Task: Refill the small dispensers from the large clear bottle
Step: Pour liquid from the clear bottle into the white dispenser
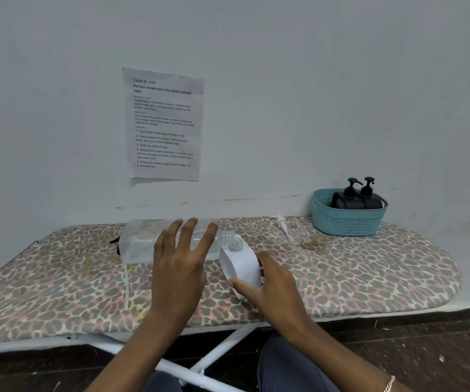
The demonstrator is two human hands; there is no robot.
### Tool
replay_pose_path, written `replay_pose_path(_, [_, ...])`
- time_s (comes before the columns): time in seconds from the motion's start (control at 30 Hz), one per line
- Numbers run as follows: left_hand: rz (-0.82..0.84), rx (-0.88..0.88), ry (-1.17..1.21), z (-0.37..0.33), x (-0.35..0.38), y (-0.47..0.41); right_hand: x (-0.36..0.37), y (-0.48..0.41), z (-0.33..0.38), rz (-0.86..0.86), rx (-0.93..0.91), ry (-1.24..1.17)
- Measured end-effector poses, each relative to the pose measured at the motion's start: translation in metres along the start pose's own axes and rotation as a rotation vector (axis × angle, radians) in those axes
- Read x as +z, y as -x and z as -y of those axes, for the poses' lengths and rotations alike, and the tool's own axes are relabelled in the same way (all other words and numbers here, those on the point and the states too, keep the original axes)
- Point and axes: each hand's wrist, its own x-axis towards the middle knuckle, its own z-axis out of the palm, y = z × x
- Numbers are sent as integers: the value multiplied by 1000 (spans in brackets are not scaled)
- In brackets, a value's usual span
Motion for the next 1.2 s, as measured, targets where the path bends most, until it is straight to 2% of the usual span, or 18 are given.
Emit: replay_pose_path(1.2, [-16, 24, -23, 1, 1, 0, 2, 0, -3, 3, 6, -2])
